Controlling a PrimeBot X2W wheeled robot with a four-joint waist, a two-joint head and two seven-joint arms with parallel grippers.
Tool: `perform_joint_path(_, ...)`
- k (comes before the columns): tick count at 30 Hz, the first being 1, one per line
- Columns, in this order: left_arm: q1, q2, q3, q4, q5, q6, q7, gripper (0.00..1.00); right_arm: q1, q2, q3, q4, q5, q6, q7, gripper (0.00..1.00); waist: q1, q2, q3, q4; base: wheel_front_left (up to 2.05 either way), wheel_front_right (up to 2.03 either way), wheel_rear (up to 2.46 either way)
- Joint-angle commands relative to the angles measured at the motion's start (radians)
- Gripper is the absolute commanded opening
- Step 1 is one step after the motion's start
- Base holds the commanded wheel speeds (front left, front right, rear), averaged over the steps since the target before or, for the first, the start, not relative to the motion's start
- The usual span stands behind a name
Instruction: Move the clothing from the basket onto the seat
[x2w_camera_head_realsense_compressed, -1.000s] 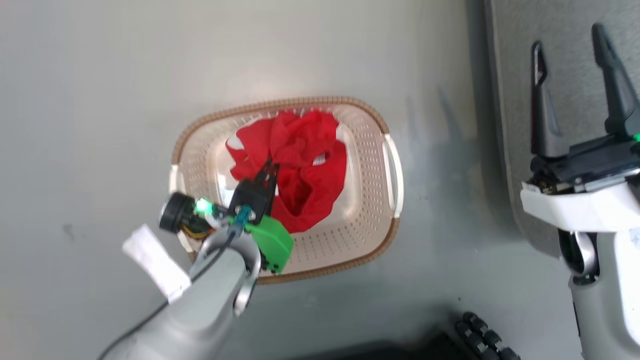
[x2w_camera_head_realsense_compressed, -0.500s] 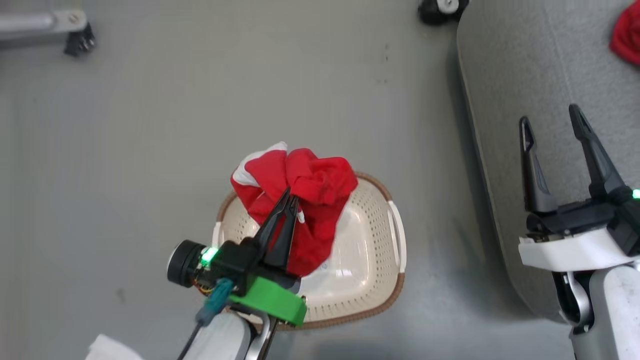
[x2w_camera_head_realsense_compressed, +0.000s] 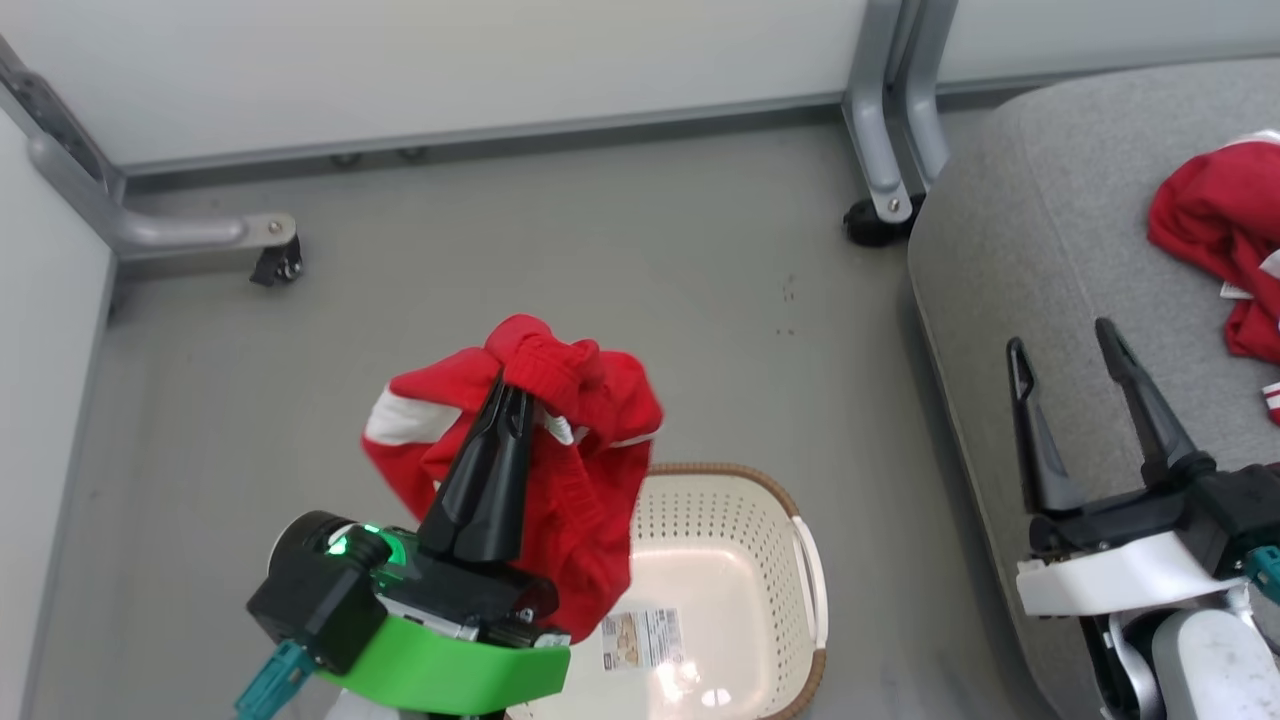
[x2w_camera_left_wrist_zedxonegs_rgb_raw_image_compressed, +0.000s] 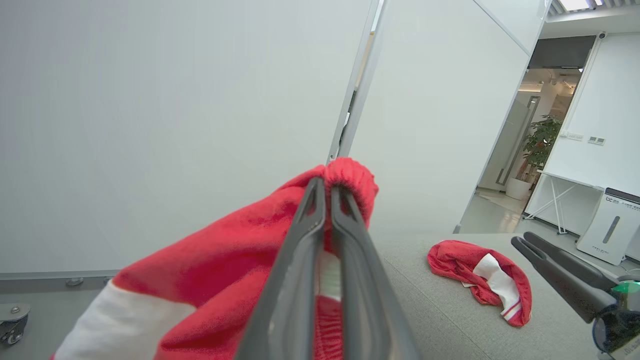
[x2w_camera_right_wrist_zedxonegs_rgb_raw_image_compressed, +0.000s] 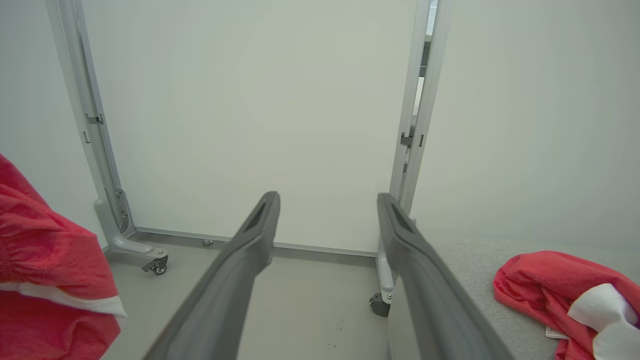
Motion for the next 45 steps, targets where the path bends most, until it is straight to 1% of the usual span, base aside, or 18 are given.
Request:
perform_joint_path(1,0.021,0.0,0.006,-0.02,-0.024,-0.004,-0.001,0.0,0.025,0.002,0.005,0.008,0.006,-0.001,-0.002,1.0,0.0001,0.0,-0.078,0.006,0.0,0.0,0.0)
perform_joint_path(8,0.0,0.001,-0.003,-0.062,-0.033,-0.009,0.0,0.0,0.063,0.0,0.064,0.043,0.027,-0.001,-0.002,1.0,0.0001,0.0,-0.124,-0.007,0.0,0.0,0.0)
perform_joint_path(16,-0.029,0.001,-0.037,-0.04,-0.02,-0.01,0.0,0.0,0.091,-0.006,0.139,0.083,0.047,-0.001,-0.002,1.0,0.0001,0.0,-0.152,-0.015,0.0,0.0,0.0)
perform_joint_path(24,-0.046,0.001,-0.071,-0.031,-0.011,-0.012,0.0,0.0,0.101,-0.018,0.184,0.105,0.065,-0.001,-0.002,1.0,0.0001,0.0,-0.163,-0.02,0.0,0.0,0.0)
perform_joint_path(29,-0.069,0.001,-0.109,-0.017,0.006,-0.012,0.0,0.0,0.058,-0.031,0.249,0.1,0.079,-0.001,-0.002,1.0,0.0001,0.0,-0.158,-0.02,0.0,0.0,0.0)
perform_joint_path(35,-0.107,0.0,-0.164,0.008,0.005,-0.012,0.0,0.0,-0.016,-0.056,0.389,0.092,0.067,-0.001,-0.002,1.0,0.0001,0.0,-0.142,-0.019,0.0,0.0,0.0)
perform_joint_path(40,-0.132,0.001,-0.213,0.022,0.007,-0.012,0.0,0.0,-0.073,-0.071,0.484,0.125,0.066,-0.001,-0.002,1.0,0.0001,0.0,-0.128,-0.02,0.0,0.0,0.0)
perform_joint_path(42,-0.137,0.001,-0.232,0.027,0.008,-0.012,0.0,0.0,-0.093,-0.069,0.493,0.133,0.059,-0.001,-0.002,1.0,0.0001,0.0,-0.124,-0.019,0.0,0.0,0.0)
perform_joint_path(45,-0.149,0.001,-0.258,0.035,0.013,-0.012,0.0,0.0,-0.111,-0.057,0.482,0.126,0.04,-0.001,-0.002,1.0,0.0001,0.0,-0.118,-0.016,0.0,0.0,0.0)
